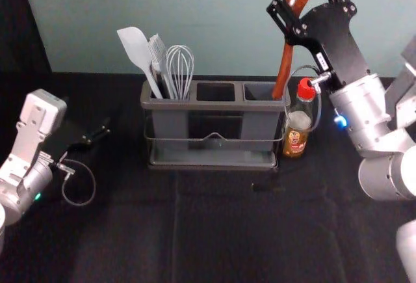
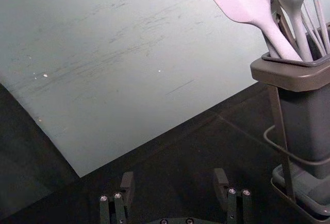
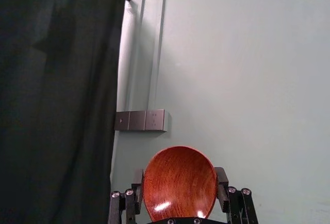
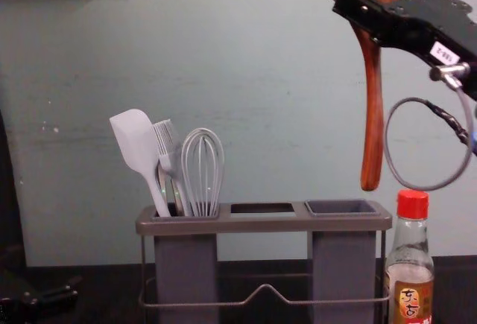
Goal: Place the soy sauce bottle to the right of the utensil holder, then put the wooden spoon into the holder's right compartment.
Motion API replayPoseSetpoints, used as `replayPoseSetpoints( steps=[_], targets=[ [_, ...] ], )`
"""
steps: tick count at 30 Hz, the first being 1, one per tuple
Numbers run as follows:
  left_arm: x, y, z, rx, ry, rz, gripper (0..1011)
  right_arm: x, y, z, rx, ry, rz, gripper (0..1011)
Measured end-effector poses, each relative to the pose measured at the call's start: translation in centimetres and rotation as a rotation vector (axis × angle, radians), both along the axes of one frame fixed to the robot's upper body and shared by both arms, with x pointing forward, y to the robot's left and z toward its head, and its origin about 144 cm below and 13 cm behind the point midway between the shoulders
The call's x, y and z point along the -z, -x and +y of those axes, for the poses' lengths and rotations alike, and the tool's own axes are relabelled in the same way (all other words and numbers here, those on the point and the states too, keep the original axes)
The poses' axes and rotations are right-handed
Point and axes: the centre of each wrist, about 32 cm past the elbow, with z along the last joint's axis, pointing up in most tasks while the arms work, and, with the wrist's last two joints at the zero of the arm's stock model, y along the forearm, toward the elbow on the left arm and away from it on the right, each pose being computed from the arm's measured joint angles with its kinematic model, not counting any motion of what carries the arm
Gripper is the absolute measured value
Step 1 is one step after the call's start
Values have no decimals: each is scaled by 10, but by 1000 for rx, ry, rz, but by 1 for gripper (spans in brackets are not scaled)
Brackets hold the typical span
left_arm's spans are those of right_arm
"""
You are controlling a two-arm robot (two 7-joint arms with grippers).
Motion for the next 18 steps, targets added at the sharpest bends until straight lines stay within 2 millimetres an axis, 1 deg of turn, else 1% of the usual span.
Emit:
replayPoseSetpoints(
  steps=[8,12,18],
  targets=[
    [0,0,0,0,0,0,1005,3,-20,3,21,7,-7,839],
    [0,0,0,0,0,0,1005,9,-29,5,30,1,-2,839],
    [0,0,0,0,0,0,1005,20,-35,9,36,-14,7,839]
  ],
)
